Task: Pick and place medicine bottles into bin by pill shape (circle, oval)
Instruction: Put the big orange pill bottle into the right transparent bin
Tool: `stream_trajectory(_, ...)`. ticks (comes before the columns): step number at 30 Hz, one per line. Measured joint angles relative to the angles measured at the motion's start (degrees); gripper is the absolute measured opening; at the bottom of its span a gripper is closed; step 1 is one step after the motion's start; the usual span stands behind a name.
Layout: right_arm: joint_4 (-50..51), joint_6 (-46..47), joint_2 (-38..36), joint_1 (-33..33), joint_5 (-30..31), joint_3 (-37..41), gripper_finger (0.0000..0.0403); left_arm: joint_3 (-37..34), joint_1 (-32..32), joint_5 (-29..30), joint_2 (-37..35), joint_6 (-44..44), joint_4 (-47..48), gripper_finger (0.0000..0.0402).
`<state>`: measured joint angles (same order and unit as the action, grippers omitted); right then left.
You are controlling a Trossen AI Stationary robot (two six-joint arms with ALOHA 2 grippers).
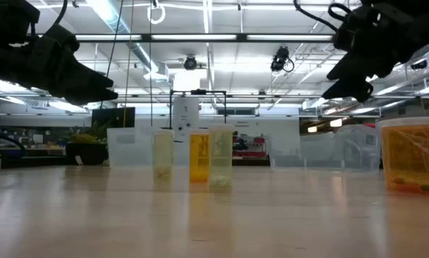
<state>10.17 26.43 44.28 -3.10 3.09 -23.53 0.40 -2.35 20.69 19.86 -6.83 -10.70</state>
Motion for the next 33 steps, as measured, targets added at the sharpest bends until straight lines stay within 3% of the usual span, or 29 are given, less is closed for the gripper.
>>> stream_trajectory(4, 3.1, 2.8, 6.7, -6.3, 2.6, -5.4, 0.0257, 0.0, 0.0, 0.0, 0.0, 0.0, 0.0, 0.0369)
stream_trajectory(9, 12.9, 5.8, 16.4, -13.7, 10.7, -14.0, 0.0257, 0.0, 0.0, 0.0, 0.0, 0.0, 0.0, 0.0369)
stream_trajectory(15, 23.4, 9.2, 27.3, -19.7, 15.0, -25.4, 0.0257, 0.0, 0.0, 0.0, 0.0, 0.0, 0.0, 0.0369)
stream_trajectory(25, 32.3, 14.5, 42.3, -25.7, 18.9, -40.6, 0.0257, 0.0, 0.0, 0.0, 0.0, 0.0, 0.0, 0.0369)
stream_trajectory(33, 34.0, 19.2, 48.8, -27.1, 15.6, -43.7, 0.0258, 0.0, 0.0, 0.0, 0.0, 0.0, 0.0, 0.0369)
